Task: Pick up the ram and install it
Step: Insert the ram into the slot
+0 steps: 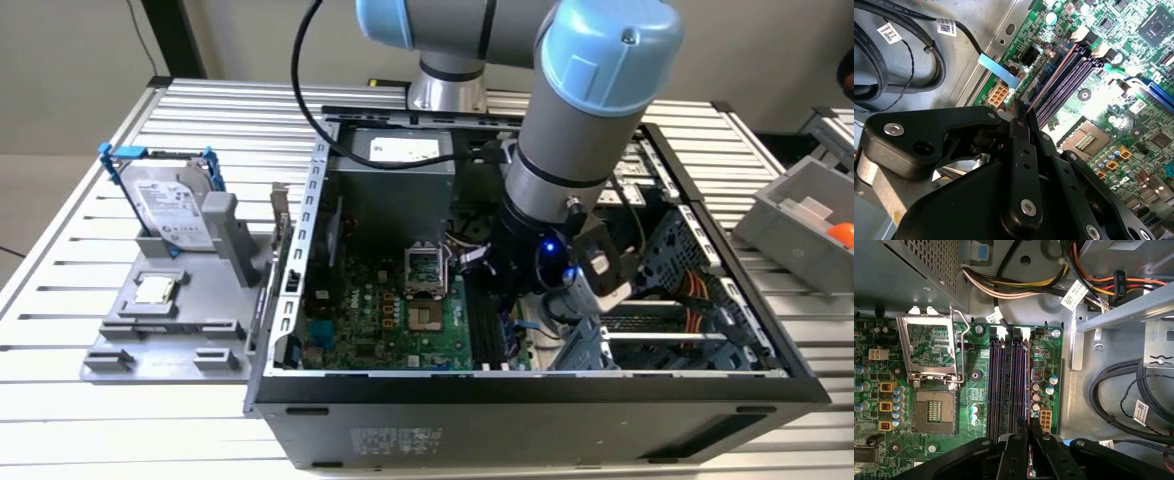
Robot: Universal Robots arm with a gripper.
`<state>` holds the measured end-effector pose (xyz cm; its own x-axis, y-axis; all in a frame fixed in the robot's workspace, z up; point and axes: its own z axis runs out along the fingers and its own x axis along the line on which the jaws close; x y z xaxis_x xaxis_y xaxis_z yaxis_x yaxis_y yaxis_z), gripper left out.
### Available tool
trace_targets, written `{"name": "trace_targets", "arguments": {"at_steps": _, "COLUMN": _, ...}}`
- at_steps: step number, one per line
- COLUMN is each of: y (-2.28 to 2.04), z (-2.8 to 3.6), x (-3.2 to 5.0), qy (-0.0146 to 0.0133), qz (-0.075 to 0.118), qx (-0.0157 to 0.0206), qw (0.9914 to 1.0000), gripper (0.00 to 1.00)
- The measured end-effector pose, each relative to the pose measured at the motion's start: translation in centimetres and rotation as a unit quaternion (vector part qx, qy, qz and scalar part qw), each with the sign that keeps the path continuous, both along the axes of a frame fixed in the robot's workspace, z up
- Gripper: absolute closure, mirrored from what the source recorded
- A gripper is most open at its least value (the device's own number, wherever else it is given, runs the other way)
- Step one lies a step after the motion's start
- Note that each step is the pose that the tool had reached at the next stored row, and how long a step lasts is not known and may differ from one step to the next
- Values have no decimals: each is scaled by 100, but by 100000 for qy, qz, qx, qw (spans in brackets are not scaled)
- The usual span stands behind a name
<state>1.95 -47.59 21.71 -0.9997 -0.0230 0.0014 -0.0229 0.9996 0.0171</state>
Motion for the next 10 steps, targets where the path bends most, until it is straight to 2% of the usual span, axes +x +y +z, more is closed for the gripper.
{"name": "trace_targets", "arguments": {"at_steps": 10, "y": 0, "z": -26, "x": -1, "qy": 8, "qz": 3, "qx": -131, "qw": 100000, "gripper": 100}}
